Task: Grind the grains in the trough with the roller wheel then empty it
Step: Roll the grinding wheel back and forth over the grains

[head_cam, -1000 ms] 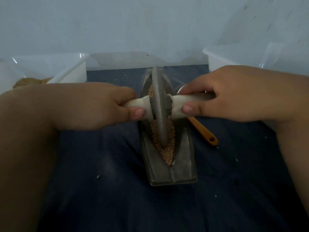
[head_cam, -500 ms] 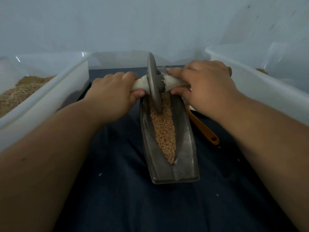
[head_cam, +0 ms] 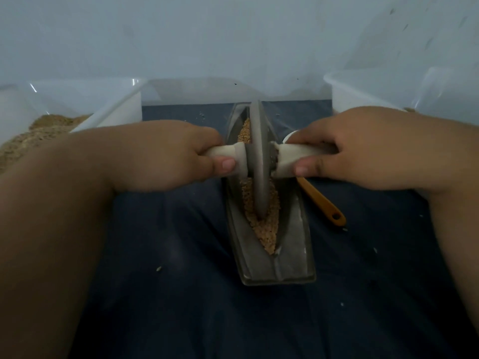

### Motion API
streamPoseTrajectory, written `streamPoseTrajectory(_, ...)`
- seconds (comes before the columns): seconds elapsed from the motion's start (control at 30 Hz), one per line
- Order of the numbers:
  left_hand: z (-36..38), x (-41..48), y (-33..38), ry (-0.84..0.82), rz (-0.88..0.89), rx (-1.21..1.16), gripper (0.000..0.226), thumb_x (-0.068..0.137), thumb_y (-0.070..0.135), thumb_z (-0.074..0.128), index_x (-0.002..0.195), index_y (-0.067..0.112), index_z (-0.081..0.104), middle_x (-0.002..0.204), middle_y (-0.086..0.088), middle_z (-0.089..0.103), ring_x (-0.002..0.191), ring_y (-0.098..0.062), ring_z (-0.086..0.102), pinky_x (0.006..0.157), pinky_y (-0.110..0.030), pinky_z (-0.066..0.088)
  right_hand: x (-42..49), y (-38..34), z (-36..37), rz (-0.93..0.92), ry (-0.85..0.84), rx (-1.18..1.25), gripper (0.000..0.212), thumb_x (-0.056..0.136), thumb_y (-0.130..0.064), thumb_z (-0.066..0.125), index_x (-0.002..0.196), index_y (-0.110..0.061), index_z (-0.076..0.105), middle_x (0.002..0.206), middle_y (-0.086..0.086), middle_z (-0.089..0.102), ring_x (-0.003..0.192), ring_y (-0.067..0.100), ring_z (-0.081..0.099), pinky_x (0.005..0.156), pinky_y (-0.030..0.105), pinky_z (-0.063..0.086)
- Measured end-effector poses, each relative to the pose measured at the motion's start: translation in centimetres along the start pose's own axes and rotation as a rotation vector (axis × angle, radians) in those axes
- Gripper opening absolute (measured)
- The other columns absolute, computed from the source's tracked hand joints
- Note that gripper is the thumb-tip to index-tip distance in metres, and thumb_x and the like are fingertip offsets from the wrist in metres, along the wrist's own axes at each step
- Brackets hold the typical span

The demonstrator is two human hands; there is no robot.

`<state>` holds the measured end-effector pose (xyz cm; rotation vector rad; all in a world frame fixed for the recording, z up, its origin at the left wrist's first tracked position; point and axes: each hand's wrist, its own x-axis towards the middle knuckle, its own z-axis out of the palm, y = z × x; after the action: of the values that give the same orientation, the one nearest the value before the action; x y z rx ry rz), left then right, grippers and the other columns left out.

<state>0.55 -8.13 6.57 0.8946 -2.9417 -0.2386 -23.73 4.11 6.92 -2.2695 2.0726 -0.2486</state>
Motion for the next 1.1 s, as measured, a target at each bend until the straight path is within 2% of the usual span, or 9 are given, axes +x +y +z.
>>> streamPoseTrajectory(0.07,0.8,0.8,-0.3,0.134,-0.012,0.101,0.046,0.079,0.078,0.024,0.082,0.039,0.049,0.072,0.008,0.058,0.069,-0.004,0.054,0.061,-0.033,0.038,1.0,0.6,1.1,0.02,0.085,0.033,0.059,0.073,-0.07,0.047,0.128,-0.051,0.052,0.095,-0.027,0.059,0.081,-0.005,0.052,0.066,0.021,0.034)
streamPoseTrajectory(0.17,2.4,2.3,-0.8,0.346,-0.106,0.222,0.052,0.085,0.074,0.019,0.088,0.032,0.049,0.074,0.011,0.052,0.071,-0.014,0.053,0.066,-0.036,0.042,2.8,1.7,3.1,0.052,0.262,0.013,0.053,0.087,-0.06,0.052,0.138,-0.049,0.044,0.122,-0.009,0.062,0.11,0.017,0.055,0.083,0.033,0.039)
streamPoseTrajectory(0.4,3.9,3.9,-1.4,0.506,-0.156,0.277,0.043,0.096,0.057,0.028,0.108,0.024,0.053,0.091,0.0,0.056,0.088,-0.029,0.055,0.074,-0.04,0.038,4.6,1.9,4.8,0.044,0.489,-0.133,0.056,0.088,-0.062,0.049,0.14,-0.042,0.045,0.113,-0.003,0.062,0.11,0.025,0.053,0.083,0.032,0.022)
streamPoseTrajectory(0.5,3.2,3.0,-1.2,0.412,-0.118,0.237,0.045,0.092,0.063,0.025,0.104,0.027,0.05,0.089,0.004,0.056,0.083,-0.026,0.055,0.072,-0.04,0.043,3.9,1.4,3.7,0.07,0.376,-0.101,0.059,0.085,-0.065,0.052,0.139,-0.045,0.045,0.116,-0.003,0.06,0.109,0.023,0.054,0.085,0.037,0.04)
streamPoseTrajectory(0.63,1.1,0.9,-0.6,0.16,-0.058,0.132,0.056,0.084,0.078,0.017,0.088,0.032,0.048,0.077,0.008,0.055,0.072,-0.01,0.054,0.068,-0.038,0.043,1.7,0.9,1.2,0.03,0.151,-0.07,0.057,0.078,-0.074,0.045,0.129,-0.05,0.051,0.097,-0.023,0.06,0.079,-0.003,0.05,0.064,0.023,0.035)
streamPoseTrajectory(0.8,-0.5,-0.8,0.4,-0.057,-0.05,0.027,0.055,0.064,0.086,0.035,0.091,0.041,0.05,0.076,0.011,0.058,0.072,0.001,0.055,0.061,-0.03,0.04,-0.2,0.3,-0.6,-0.043,0.005,0.016,0.077,0.053,-0.089,0.029,0.123,-0.062,0.045,0.08,-0.038,0.049,0.087,-0.028,0.042,0.062,0.014,0.031)
streamPoseTrajectory(0.87,-0.4,-0.7,0.2,-0.074,-0.067,0.051,0.035,0.073,0.067,0.054,0.093,0.04,0.049,0.078,0.011,0.057,0.072,-0.001,0.055,0.06,-0.028,0.039,0.0,0.4,-0.5,-0.043,-0.006,0.032,0.078,0.053,-0.086,0.03,0.124,-0.06,0.048,0.082,-0.037,0.05,0.085,-0.028,0.043,0.063,0.014,0.031)
streamPoseTrajectory(0.97,1.0,0.2,-0.6,0.1,-0.1,0.19,0.031,0.077,0.033,0.066,0.102,0.034,0.048,0.086,0.01,0.054,0.073,-0.007,0.053,0.065,-0.033,0.046,0.6,1.0,0.3,-0.04,0.021,0.009,0.075,0.059,-0.084,0.037,0.127,-0.054,0.049,0.082,-0.035,0.047,0.077,-0.015,0.048,0.063,0.014,0.031)
streamPoseTrajectory(1.1,3.4,2.8,-0.6,0.456,-0.18,0.383,0.025,0.08,0.028,0.061,0.101,0.023,0.05,0.094,-0.002,0.056,0.081,-0.028,0.057,0.064,-0.039,0.045,2.5,1.6,2.6,0.006,0.208,-0.061,0.048,0.086,-0.062,0.042,0.13,-0.043,0.049,0.1,-0.014,0.058,0.088,0.01,0.053,0.07,0.031,0.04)
